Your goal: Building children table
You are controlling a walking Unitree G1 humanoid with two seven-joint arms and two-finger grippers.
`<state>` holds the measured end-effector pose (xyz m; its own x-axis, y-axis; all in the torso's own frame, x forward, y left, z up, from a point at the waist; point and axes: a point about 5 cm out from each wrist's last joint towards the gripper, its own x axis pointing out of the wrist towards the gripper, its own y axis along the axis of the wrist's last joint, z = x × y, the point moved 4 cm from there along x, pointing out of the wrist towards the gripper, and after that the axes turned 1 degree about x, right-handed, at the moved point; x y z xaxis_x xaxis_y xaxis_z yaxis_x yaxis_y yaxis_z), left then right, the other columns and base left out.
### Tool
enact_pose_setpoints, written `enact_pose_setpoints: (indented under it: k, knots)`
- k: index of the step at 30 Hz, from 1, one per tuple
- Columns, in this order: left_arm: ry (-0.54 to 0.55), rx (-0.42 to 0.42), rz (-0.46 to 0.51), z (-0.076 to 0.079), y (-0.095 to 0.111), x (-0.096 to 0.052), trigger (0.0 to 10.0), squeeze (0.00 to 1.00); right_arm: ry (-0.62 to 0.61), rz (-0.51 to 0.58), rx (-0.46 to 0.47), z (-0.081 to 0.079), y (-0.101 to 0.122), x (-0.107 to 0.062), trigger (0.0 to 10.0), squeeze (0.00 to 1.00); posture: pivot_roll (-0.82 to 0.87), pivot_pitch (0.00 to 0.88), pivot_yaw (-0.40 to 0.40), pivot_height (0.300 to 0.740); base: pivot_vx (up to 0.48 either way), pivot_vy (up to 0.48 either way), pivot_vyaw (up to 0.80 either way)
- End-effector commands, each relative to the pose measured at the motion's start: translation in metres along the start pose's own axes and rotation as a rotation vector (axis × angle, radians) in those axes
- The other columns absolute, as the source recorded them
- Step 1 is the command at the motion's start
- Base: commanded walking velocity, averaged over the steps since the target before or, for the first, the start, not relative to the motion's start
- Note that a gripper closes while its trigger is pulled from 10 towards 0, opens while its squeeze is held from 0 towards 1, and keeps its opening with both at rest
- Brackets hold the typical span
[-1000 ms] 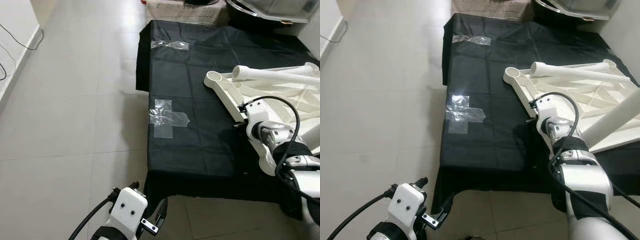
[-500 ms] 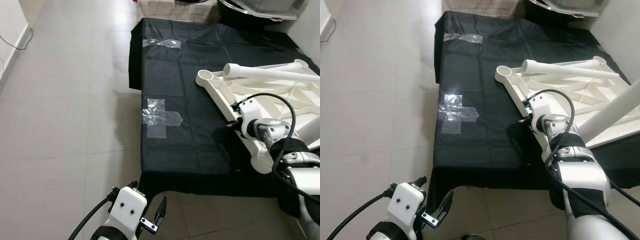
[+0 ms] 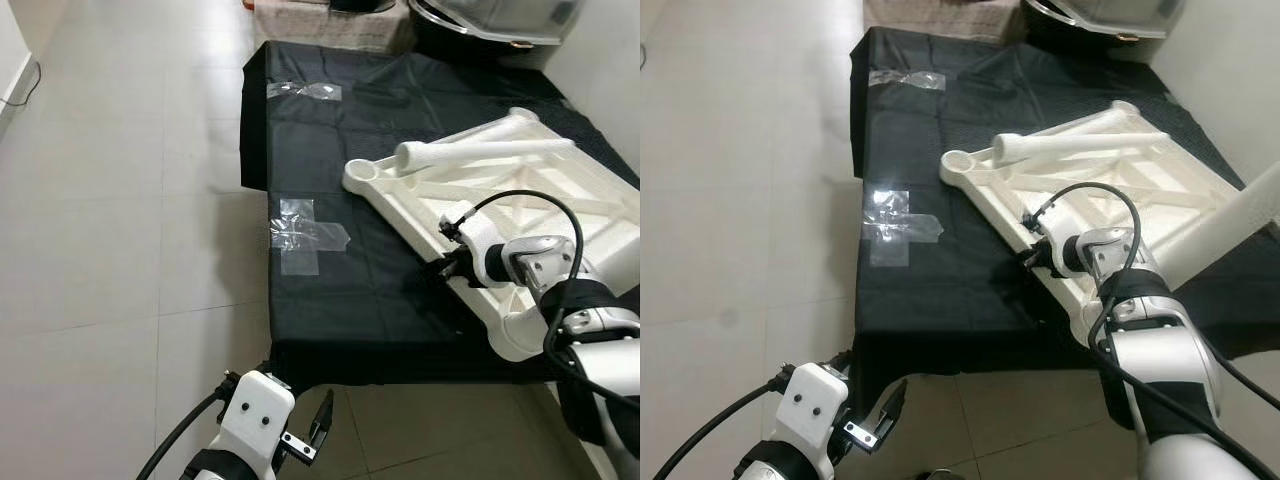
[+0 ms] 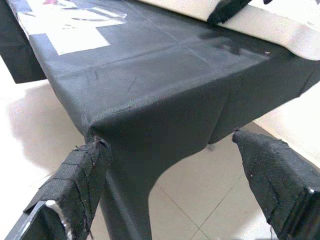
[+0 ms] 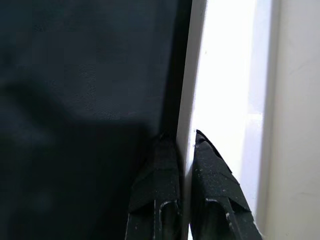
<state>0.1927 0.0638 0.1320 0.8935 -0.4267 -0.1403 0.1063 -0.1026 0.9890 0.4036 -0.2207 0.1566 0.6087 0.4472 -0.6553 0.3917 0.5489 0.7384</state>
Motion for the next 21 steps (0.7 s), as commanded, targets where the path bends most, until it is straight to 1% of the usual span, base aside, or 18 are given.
enact_pose_setpoints:
  k: [1,3,4,6,7,8,14,15,16,17,18,19,20,21]
  knots:
    - [-0.041,-0.033,-0.03,0.012,-0.006,0.001,10.0,0.0,0.15,-0.061,-0.028,-0.025,-0.019,0.015,0.0,0.0,0.09,0.197,-0.162,0.74,0.0,0.0,0.0]
    - [-0.04,-0.027,-0.031,0.01,-0.006,0.001,10.0,0.0,0.259,-0.1,-0.109,-0.034,-0.029,0.011,0.0,0.0,0.09,0.195,-0.154,0.74,0.0,0.0,0.0]
    - [-0.04,-0.025,-0.031,0.009,-0.007,0.001,10.0,0.0,0.294,-0.116,-0.134,-0.037,-0.033,0.009,0.0,0.0,0.09,0.195,-0.154,0.74,0.0,0.0,0.0]
    - [-0.039,-0.022,-0.032,0.008,-0.007,0.002,10.0,0.0,0.375,-0.149,-0.169,-0.043,-0.042,0.004,0.0,0.0,0.09,0.193,-0.151,0.74,0.0,0.0,0.0]
    - [-0.039,-0.022,-0.032,0.008,-0.007,0.002,10.0,0.0,0.375,-0.149,-0.169,-0.043,-0.042,0.004,0.0,0.0,0.09,0.193,-0.151,0.74,0.0,0.0,0.0]
    - [-0.038,-0.02,-0.032,0.008,-0.007,0.002,10.0,0.0,0.399,-0.173,-0.186,-0.044,-0.048,0.002,0.0,0.0,0.09,0.192,-0.15,0.74,0.0,0.0,0.0]
    - [-0.039,-0.015,-0.032,0.007,-0.007,0.003,10.0,0.0,0.417,-0.21,-0.221,-0.043,-0.056,-0.002,0.0,0.0,0.09,0.19,-0.142,0.74,0.0,0.0,0.0]
    - [-0.039,-0.011,-0.031,0.006,-0.007,0.003,10.0,0.0,0.41,-0.225,-0.243,-0.04,-0.058,-0.006,0.0,0.0,0.1,0.187,-0.141,0.74,0.0,0.0,0.0]
    - [-0.039,-0.011,-0.031,0.006,-0.007,0.003,10.0,0.0,0.41,-0.225,-0.243,-0.04,-0.058,-0.006,0.0,0.0,0.1,0.187,-0.141,0.74,0.0,0.0,0.0]
    - [-0.038,-0.008,-0.031,0.005,-0.007,0.004,10.0,0.0,0.4,-0.248,-0.269,-0.036,-0.061,-0.01,0.0,0.0,0.1,0.186,-0.139,0.74,0.0,0.0,0.0]
    - [-0.038,-0.008,-0.031,0.005,-0.007,0.004,10.0,0.0,0.4,-0.248,-0.269,-0.036,-0.061,-0.01,0.0,0.0,0.1,0.186,-0.139,0.74,0.0,0.0,0.0]
    - [-0.038,-0.005,-0.032,0.004,-0.008,0.004,10.0,0.0,0.38,-0.275,-0.293,-0.031,-0.064,-0.013,0.0,0.0,0.1,0.183,-0.139,0.74,0.0,0.0,0.0]
    - [-0.038,-0.005,-0.032,0.004,-0.008,0.004,10.0,0.0,0.38,-0.275,-0.293,-0.031,-0.064,-0.013,0.0,0.0,0.1,0.183,-0.139,0.74,0.0,0.0,0.0]
    - [-0.037,-0.003,-0.032,0.004,-0.008,0.005,10.0,0.0,0.354,-0.306,-0.321,-0.026,-0.067,-0.018,0.0,0.0,0.1,0.179,-0.138,0.74,0.0,0.0,0.0]
